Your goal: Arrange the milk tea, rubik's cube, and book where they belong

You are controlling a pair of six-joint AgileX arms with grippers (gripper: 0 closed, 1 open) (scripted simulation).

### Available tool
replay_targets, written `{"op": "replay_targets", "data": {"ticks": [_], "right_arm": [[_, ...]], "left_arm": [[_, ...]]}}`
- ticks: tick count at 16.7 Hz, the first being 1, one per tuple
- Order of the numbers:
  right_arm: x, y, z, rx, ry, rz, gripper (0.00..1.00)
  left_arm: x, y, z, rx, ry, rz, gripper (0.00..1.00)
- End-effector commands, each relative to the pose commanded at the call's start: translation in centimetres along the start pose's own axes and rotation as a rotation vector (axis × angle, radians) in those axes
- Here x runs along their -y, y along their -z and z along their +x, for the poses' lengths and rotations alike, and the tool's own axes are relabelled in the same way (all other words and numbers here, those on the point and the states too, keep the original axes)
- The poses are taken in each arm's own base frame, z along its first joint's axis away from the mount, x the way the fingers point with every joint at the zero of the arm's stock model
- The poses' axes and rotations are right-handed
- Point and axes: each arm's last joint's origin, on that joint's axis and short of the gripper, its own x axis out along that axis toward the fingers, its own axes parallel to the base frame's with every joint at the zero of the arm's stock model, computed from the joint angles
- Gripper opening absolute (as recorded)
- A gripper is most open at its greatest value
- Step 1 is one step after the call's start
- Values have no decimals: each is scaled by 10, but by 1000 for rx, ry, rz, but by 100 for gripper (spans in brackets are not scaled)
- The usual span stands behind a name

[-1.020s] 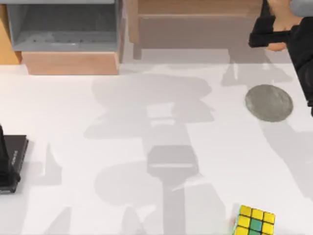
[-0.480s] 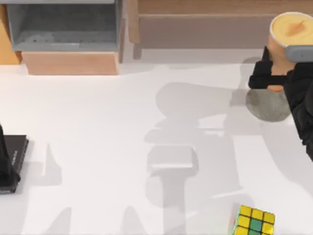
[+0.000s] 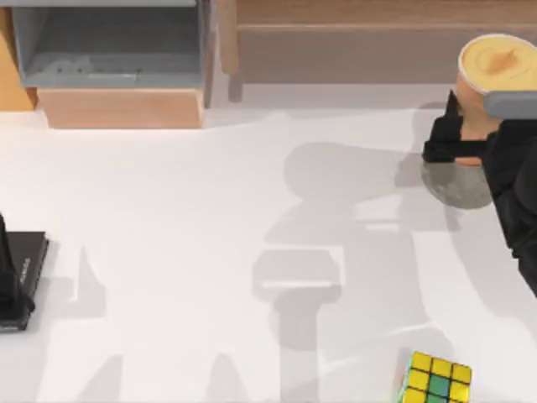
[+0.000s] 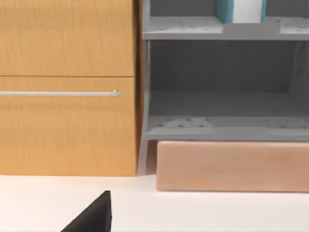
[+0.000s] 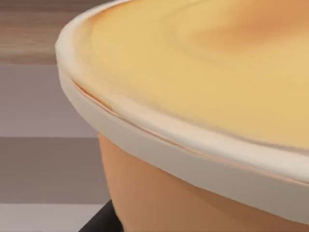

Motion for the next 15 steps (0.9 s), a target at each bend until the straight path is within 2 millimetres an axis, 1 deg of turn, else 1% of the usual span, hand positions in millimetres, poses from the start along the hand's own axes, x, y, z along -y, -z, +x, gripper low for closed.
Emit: {"op": "replay_targets", "data": {"ticks": [4,8,15], "right_arm": [[1,12,0,3,3,1,0],[1,12,0,2,3,1,0],[1,12,0,2,3,1,53]], "left_arm": [[0,0,0,0,0,0,100],[0,0,0,0,0,0,100],[0,0,0,0,0,0,100]]}}
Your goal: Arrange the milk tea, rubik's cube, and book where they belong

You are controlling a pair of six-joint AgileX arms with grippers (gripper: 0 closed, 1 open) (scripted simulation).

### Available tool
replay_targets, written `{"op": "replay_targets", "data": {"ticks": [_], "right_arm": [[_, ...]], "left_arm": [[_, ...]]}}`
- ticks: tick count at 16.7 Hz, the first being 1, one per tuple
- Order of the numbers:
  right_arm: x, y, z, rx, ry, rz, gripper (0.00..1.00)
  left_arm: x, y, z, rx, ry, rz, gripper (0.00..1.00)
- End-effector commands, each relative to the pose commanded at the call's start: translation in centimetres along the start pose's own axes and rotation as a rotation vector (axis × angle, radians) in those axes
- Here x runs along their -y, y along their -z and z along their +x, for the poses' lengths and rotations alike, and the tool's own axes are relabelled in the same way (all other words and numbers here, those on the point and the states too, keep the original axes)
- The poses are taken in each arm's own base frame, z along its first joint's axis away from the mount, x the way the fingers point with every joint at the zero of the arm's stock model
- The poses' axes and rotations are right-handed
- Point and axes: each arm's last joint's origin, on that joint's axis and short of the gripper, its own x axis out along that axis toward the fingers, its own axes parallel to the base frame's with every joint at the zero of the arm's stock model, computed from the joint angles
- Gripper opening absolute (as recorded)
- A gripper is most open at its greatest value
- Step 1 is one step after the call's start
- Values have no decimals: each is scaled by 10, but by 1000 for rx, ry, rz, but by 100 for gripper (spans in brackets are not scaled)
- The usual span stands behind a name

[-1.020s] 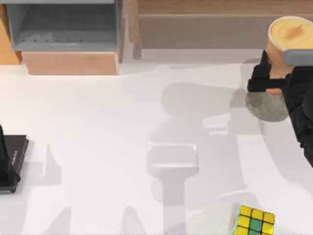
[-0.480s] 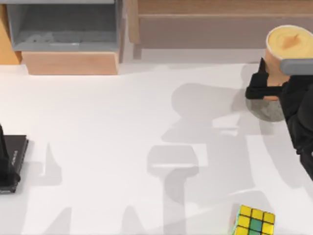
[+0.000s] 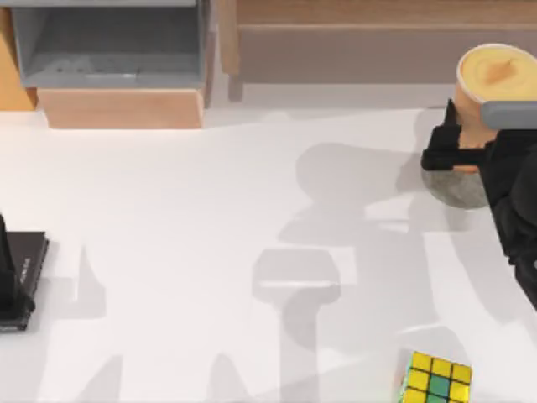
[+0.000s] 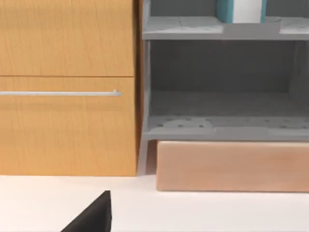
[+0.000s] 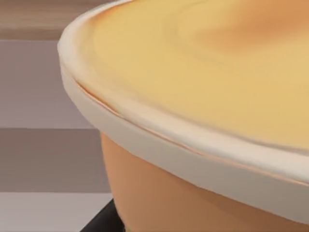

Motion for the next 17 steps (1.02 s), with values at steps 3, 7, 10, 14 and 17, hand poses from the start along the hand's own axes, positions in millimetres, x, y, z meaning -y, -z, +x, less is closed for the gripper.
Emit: {"op": "replay_targets", "data": {"ticks": [3,7,10,14,17], "right_arm": [[0,0,0,0,0,0,75],[0,0,0,0,0,0,100],[0,0,0,0,0,0,100],[0,0,0,0,0,0,100],[-1,0,-4,3,-1,1,100]], "left_arm": [[0,0,0,0,0,0,100],[0,0,0,0,0,0,100],[0,0,0,0,0,0,100],[0,0,0,0,0,0,100],[0,0,0,0,0,0,100]]}}
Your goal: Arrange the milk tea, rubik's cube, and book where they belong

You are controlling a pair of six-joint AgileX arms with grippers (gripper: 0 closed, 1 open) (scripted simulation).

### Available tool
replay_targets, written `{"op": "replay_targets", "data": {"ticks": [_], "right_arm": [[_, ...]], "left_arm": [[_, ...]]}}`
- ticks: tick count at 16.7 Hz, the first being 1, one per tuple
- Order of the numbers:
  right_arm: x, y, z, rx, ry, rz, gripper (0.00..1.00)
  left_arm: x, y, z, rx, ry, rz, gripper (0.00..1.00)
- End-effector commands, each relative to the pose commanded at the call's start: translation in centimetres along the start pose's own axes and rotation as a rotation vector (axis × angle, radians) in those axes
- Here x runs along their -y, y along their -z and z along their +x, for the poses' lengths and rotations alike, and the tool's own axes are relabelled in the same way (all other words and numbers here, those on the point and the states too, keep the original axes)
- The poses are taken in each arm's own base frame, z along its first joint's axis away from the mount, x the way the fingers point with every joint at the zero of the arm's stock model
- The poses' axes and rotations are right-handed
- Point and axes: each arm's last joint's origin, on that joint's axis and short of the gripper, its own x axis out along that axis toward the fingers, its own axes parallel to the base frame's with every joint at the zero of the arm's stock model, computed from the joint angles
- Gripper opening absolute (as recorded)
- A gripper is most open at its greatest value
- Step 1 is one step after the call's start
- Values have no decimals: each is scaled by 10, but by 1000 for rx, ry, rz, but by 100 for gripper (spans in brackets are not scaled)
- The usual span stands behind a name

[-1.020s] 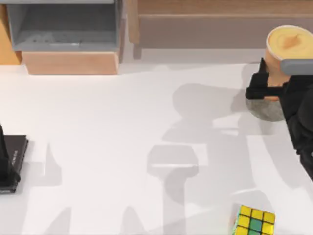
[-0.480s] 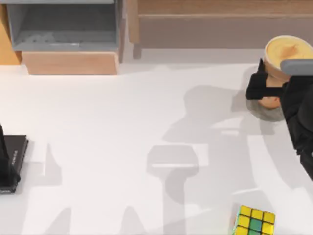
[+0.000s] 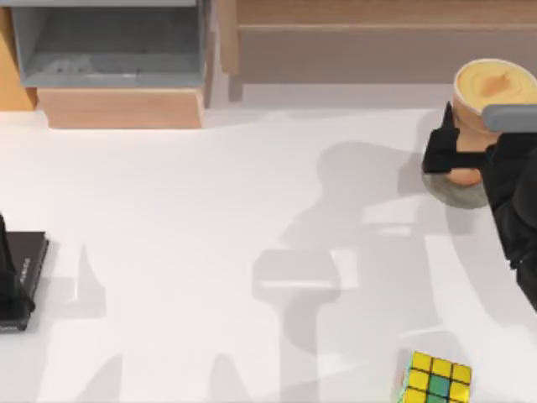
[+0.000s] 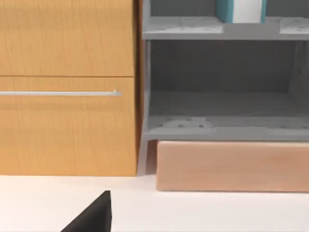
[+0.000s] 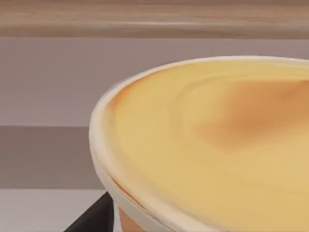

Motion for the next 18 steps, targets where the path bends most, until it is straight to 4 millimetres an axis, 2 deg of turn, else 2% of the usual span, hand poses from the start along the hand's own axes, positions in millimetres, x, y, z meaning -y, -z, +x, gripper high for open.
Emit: {"op": "replay_targets", "data": {"ticks": [5,11,18], "right_arm": [[0,1,-25,-3,1,-1,100],[1,0,-25,-7,2,-2,100],[1,-41,-42,-3,5,-1,100]], "left_arm": [[0,0,0,0,0,0,100],[0,0,0,0,0,0,100],[0,0,0,0,0,0,100]]}}
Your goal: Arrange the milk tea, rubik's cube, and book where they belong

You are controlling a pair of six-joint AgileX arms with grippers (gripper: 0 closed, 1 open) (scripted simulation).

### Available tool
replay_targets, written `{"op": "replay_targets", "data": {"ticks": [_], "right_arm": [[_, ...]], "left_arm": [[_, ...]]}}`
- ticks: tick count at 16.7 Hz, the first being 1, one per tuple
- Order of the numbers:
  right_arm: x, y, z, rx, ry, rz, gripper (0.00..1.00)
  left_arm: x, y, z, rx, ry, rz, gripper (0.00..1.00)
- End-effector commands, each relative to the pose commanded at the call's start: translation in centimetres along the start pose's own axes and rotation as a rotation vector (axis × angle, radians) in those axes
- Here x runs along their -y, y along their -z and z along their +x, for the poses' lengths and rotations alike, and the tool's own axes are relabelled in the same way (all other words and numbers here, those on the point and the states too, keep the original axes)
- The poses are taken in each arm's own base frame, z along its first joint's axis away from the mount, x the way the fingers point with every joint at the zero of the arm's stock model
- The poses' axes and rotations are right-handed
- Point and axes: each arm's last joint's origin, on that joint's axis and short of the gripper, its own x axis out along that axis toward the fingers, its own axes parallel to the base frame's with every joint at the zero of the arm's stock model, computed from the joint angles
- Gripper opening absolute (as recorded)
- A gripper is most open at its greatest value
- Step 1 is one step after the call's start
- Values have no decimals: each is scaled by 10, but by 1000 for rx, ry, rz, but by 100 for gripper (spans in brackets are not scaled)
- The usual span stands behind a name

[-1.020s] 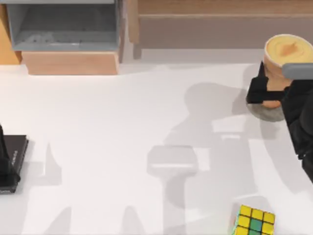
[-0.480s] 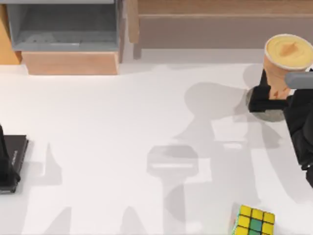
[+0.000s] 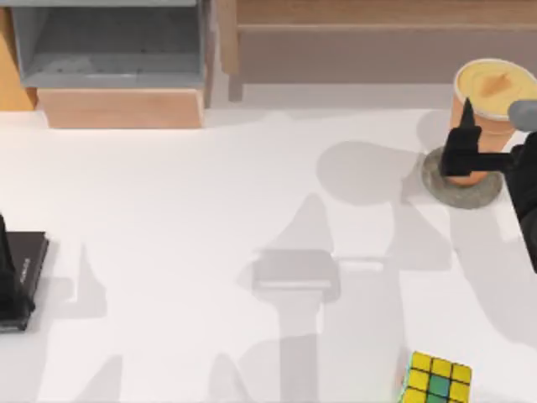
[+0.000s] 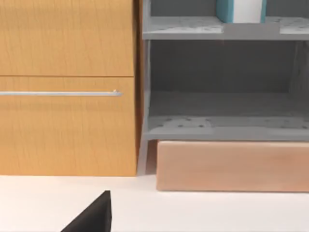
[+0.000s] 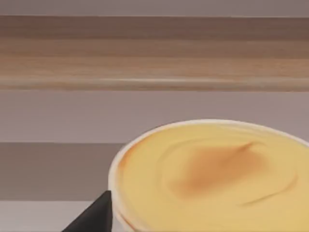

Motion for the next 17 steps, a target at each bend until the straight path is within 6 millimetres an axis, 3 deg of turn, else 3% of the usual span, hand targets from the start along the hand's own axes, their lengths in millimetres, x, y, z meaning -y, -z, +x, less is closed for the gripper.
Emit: {"op": "replay_targets", "data": {"ticks": [8,13,17], "right_arm": [[0,-9,-1,7,1,11,100],[-20,-53,9,35,-63,182,100],[-48,-83,9,-116,-148,349,100]], "left_arm": [[0,0,0,0,0,0,100],[0,0,0,0,0,0,100],[0,0,0,0,0,0,100]]}}
